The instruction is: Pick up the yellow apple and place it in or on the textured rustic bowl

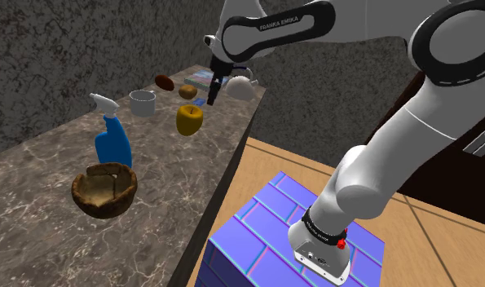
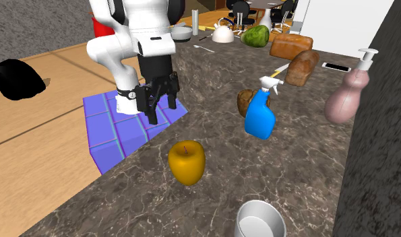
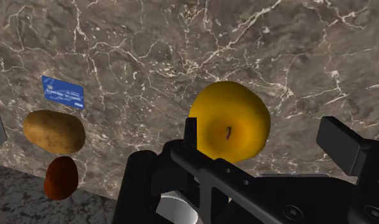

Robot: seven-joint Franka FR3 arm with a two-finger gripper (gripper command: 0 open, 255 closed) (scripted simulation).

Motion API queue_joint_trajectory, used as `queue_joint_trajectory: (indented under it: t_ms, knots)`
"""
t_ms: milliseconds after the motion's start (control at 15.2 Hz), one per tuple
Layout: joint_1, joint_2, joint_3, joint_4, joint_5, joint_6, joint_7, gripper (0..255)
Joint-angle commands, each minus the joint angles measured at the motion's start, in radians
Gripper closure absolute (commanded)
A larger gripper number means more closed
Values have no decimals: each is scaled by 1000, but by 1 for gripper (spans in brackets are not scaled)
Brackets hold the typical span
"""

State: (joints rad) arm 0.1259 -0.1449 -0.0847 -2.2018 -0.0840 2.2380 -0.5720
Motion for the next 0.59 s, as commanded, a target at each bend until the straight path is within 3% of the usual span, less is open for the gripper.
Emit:
queue_joint_trajectory:
  t_ms: [0, 198, 528]
  knots:
    - [12, 75, -1, 45, 19, 48, -60, 0]
    - [23, 159, 6, 105, 47, 93, -135, 0]
    - [20, 204, 6, 91, 50, 152, -138, 0]
